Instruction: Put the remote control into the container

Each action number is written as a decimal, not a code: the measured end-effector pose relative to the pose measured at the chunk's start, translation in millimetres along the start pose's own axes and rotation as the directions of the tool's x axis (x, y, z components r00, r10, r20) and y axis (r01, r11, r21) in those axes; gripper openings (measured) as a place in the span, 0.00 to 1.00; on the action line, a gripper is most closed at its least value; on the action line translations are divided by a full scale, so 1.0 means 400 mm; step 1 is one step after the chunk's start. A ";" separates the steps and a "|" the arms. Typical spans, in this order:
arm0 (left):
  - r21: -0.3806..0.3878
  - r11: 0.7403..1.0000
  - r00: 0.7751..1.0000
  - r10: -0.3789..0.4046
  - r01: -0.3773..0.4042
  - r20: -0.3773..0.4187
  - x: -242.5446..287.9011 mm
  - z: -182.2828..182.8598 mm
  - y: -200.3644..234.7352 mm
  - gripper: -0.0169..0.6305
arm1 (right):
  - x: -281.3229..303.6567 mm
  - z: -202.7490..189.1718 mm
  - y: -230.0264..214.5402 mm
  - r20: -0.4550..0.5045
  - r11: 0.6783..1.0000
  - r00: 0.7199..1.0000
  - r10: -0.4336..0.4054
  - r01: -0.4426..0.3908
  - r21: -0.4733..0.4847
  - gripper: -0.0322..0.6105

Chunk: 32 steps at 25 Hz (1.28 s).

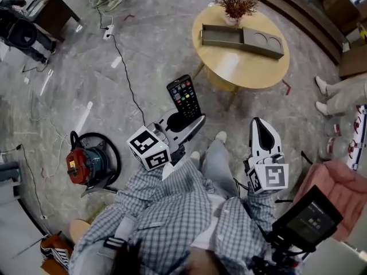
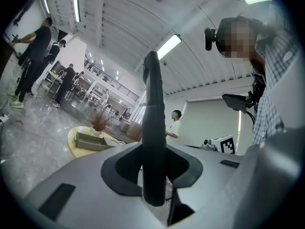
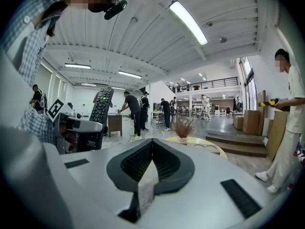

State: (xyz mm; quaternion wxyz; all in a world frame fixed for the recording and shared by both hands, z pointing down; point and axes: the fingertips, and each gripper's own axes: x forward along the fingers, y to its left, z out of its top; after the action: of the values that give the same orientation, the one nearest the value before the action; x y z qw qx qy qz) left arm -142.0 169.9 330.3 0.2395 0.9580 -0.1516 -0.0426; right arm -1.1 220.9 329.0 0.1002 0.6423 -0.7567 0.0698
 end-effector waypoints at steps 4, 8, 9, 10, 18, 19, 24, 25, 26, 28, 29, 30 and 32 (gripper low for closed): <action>-0.020 0.999 1.000 0.031 -0.031 0.001 0.039 -0.003 0.030 0.20 | 0.048 0.011 -0.014 0.000 0.999 0.999 0.051 -0.051 -0.020 0.06; -0.016 0.998 0.998 0.057 -0.057 -0.006 0.091 -0.004 0.058 0.20 | 0.098 0.010 -0.056 -0.006 0.996 0.996 0.088 -0.088 -0.032 0.06; -0.015 0.998 0.998 0.065 -0.065 -0.004 0.106 -0.002 0.065 0.20 | 0.110 0.011 -0.073 -0.004 0.995 0.996 0.094 -0.094 -0.029 0.06; -0.015 0.997 0.997 0.072 -0.072 0.000 0.124 0.002 0.071 0.20 | 0.123 0.014 -0.091 -0.001 0.995 0.995 0.099 -0.099 -0.028 0.06; -0.019 0.993 0.993 0.115 -0.115 0.028 0.275 0.036 0.106 0.20 | 0.217 0.048 -0.231 0.020 0.987 0.988 0.153 -0.152 -0.047 0.06; -0.019 0.993 0.992 0.119 -0.118 0.030 0.293 0.041 0.110 0.20 | 0.226 0.051 -0.250 0.023 0.987 0.988 0.155 -0.154 -0.046 0.06; -0.020 0.989 0.989 0.144 -0.144 0.035 0.374 0.058 0.129 0.20 | 0.265 0.061 -0.342 0.035 0.986 0.986 0.166 -0.164 -0.036 0.06; -0.021 0.989 0.988 0.149 -0.148 0.038 0.391 0.058 0.132 0.20 | 0.271 0.062 -0.363 0.036 0.985 0.985 0.168 -0.166 -0.037 0.06; -0.021 0.988 0.988 0.151 -0.151 0.040 0.408 0.058 0.134 0.20 | 0.278 0.063 -0.382 0.036 0.985 0.985 0.169 -0.168 -0.037 0.06; -0.019 0.987 0.986 0.159 -0.159 0.044 0.432 0.060 0.139 0.20 | 0.292 0.064 -0.410 0.042 0.984 0.983 0.177 -0.176 -0.037 0.06; -0.020 0.986 0.985 0.168 -0.167 0.047 0.440 0.061 0.141 0.20 | 0.299 0.065 -0.419 0.045 0.983 0.982 0.182 -0.181 -0.036 0.06; -0.022 0.984 0.983 0.178 -0.177 0.050 0.447 0.062 0.144 0.20 | 0.305 0.064 -0.428 0.046 0.982 0.981 0.186 -0.185 -0.033 0.06; -0.022 0.981 0.979 0.196 -0.195 0.051 0.458 0.065 0.149 0.20 | 0.317 0.065 -0.445 0.046 0.983 0.982 0.184 -0.184 -0.016 0.06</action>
State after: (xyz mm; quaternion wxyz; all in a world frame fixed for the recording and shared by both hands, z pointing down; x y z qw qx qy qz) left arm 11.9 51.3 333.9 0.2466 0.9350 -0.2508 -0.0455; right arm 153.2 63.8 330.1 0.0794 0.5705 -0.8153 0.0592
